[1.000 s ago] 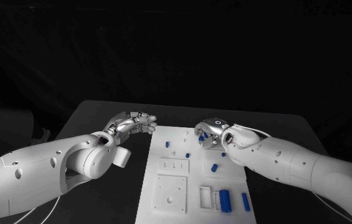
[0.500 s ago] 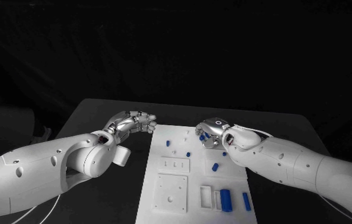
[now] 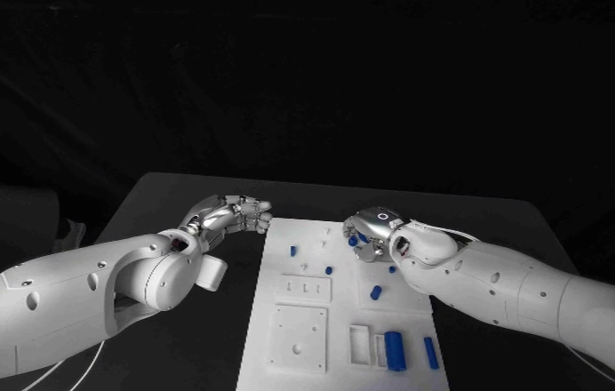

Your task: Assemble the parts on the task board

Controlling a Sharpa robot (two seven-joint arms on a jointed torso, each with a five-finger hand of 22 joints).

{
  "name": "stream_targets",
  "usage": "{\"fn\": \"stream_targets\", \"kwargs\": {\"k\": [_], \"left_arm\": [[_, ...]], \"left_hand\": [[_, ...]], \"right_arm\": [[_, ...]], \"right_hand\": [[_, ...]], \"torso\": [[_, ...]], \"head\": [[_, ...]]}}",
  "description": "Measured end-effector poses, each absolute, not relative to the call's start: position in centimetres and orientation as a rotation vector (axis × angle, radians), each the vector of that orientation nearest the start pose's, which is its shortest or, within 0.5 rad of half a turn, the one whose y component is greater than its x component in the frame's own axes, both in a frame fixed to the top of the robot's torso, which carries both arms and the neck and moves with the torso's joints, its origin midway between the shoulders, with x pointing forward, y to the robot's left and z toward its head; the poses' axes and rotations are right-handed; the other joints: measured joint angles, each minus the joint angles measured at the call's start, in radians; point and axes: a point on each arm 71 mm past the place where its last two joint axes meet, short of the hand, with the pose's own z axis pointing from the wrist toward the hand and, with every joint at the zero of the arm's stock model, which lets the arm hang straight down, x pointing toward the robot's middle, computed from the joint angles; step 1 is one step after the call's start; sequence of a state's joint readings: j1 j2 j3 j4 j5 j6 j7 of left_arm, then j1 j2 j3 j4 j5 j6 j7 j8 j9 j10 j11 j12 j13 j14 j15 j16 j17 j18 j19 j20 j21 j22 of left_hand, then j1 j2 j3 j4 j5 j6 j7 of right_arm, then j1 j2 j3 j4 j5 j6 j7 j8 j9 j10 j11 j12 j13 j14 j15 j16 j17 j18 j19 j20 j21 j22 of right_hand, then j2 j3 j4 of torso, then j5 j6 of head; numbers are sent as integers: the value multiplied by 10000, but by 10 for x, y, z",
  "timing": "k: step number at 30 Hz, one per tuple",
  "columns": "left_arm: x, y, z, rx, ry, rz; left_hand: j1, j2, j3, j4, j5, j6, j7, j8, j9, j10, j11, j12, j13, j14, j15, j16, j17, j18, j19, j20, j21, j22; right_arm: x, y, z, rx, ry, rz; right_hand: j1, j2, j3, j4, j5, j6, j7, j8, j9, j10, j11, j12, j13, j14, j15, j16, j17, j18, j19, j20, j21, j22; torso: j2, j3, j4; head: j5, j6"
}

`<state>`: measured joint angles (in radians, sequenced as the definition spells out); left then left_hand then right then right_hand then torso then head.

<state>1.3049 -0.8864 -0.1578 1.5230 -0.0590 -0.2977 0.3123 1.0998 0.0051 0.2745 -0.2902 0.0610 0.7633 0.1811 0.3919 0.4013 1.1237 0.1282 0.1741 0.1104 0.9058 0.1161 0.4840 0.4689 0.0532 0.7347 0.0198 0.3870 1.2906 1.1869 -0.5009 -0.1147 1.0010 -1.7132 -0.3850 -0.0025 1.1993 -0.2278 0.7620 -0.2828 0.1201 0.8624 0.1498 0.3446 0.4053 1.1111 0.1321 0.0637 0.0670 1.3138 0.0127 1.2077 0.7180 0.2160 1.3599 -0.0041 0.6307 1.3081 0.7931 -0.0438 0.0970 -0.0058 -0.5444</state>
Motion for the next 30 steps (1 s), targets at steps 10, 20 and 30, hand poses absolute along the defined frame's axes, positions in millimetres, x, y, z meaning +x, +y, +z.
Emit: {"fn": "stream_targets", "kwargs": {"k": [10, 20, 30], "left_arm": [[492, 232, -175, -10465, 15369, -14174], [492, 232, -175, -10484, 15373, -14177], [492, 232, -175, -10493, 15358, -14190]], "left_hand": [[0, 0, 0, 0, 0, -1, 1, 0, -1, 0, 0, -47, 0, 0, 0, 0, 9, -4, 0, 0, 0, -9], [1, 0, 0, 0, 0, -5, 5, 1, 0, 0, 0, -47, -8, 0, 0, -39, 11, -10, 0, 0, 0, -9], [1, 1, 0, 0, 0, -6, 6, 1, -8, 0, 1, -47, -7, 0, 0, -39, 22, -14, 0, 0, 0, -8]], "right_arm": [[551, -167, -236, -4450, 15569, 4013], [551, -166, -235, -4431, 15502, 3901], [552, -167, -234, -4287, 15435, 3759]], "right_hand": [[49, -55, 214, 48, -155, 69, 2, 0, 6, -1, -1, 0, 60, -34, 33, 4, -96, -5, 1, 0, -43, -1], [12, -92, 440, 192, -349, 335, 20, 65, 58, 421, -201, 194, 165, -67, -85, 103, -230, -10, 57, -20, -43, -2], [-140, 59, 672, 515, -581, 919, -118, 338, 168, 1103, -594, 592, 547, -45, -385, 190, -279, -77, 235, -121, -22, -3]], "torso": [[16, 0, -2], [35, -8, 0], [46, -21, 5]], "head": [[-49, 58], [-180, 87], [-290, 86]]}}
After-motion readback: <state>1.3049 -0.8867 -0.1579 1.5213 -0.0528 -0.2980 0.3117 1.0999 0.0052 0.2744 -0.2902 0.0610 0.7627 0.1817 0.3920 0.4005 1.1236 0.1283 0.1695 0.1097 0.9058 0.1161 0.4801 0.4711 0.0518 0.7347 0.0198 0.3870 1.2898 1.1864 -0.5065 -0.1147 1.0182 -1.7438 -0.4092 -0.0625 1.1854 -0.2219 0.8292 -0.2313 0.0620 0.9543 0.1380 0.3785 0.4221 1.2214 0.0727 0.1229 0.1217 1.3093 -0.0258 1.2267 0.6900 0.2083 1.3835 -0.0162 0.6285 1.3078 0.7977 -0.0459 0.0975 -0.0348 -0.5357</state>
